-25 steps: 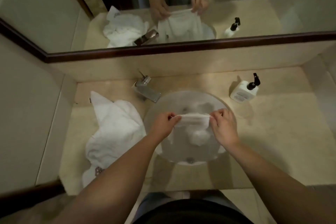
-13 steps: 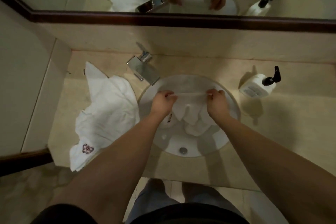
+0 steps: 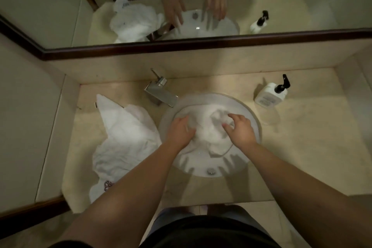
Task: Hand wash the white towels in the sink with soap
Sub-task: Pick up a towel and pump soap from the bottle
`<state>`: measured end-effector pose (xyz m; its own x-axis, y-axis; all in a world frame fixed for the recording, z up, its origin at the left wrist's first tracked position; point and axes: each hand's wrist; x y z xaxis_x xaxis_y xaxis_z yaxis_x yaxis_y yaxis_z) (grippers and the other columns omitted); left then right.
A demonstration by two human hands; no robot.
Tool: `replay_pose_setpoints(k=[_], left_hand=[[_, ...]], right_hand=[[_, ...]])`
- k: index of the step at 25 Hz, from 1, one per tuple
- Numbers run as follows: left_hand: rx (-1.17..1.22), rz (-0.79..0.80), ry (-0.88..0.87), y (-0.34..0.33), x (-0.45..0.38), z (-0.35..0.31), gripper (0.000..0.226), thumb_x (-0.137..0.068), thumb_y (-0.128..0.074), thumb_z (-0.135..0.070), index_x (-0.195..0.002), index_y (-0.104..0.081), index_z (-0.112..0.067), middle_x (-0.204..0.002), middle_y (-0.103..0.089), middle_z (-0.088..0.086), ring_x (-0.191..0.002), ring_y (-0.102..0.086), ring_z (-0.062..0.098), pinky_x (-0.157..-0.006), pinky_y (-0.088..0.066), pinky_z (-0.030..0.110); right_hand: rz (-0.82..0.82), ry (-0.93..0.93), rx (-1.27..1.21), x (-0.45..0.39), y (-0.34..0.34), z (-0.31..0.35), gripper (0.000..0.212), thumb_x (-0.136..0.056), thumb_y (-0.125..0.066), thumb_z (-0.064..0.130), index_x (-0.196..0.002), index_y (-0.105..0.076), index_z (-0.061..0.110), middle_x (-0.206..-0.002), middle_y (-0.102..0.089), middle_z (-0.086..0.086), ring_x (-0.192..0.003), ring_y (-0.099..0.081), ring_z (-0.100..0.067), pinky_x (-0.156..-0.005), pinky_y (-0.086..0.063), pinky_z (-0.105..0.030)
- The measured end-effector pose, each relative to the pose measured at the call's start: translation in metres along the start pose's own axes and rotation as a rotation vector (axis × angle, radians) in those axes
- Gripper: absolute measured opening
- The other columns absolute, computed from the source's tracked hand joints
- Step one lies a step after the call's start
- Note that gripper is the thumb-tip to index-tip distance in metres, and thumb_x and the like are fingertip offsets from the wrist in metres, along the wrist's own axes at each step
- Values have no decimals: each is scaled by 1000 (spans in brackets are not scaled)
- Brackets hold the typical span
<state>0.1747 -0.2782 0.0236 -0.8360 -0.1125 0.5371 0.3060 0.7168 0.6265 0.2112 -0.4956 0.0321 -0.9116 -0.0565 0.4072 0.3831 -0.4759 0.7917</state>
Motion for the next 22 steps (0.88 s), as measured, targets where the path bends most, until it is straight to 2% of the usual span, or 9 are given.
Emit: replay_pose_setpoints(k=[3,7,12,18,22], left_hand=[[-116,-7,-110,6,5,4,64,-96,-60,-37,-153,-35,-20,-155,-35,11,-143,-31,27,-116,-28,36],[-261,2,-201,4,16,2,66,-98,-53,-43,-156,-28,-22,-158,-30,11,-146,-26,27,-117,-26,41],[-246,18,-259,-1,14,-21,65,-99,-52,-43,-156,-28,-23,-159,-28,11,-148,-23,27,-119,-24,41],[-233,35,-244,-34,-3,-75,63,-96,-57,-45,-152,-36,-28,-155,-35,11,-144,-31,26,-116,-29,44],[-167,30,-157,-57,-19,-123,73,-87,-66,-54,-149,-41,-23,-151,-42,10,-140,-36,27,-114,-33,46]], right_hand=[[-77,-9,87,20,-1,8,53,-97,-53,42,-144,-46,17,-146,-44,-11,-136,-34,-30,-106,-33,-41],[-126,-63,83,47,-2,6,54,-97,-52,45,-143,-46,18,-147,-44,-11,-138,-34,-29,-111,-30,-41],[-166,-140,13,58,21,-12,54,-97,-53,45,-144,-44,20,-148,-41,-10,-138,-32,-29,-109,-31,-42],[-165,-194,-82,36,62,-73,57,-95,-56,43,-144,-44,16,-146,-42,-13,-137,-32,-30,-112,-32,-43],[-151,-182,-155,1,103,-116,61,-94,-60,40,-144,-42,12,-145,-43,-13,-137,-33,-30,-111,-31,-40]])
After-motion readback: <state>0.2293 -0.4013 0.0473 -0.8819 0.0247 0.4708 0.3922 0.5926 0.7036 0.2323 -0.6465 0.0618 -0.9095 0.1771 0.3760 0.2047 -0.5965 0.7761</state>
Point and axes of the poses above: each hand's wrist, its own x-axis away from the middle knuckle, its own y-axis out of the back of the hand, z = x × y
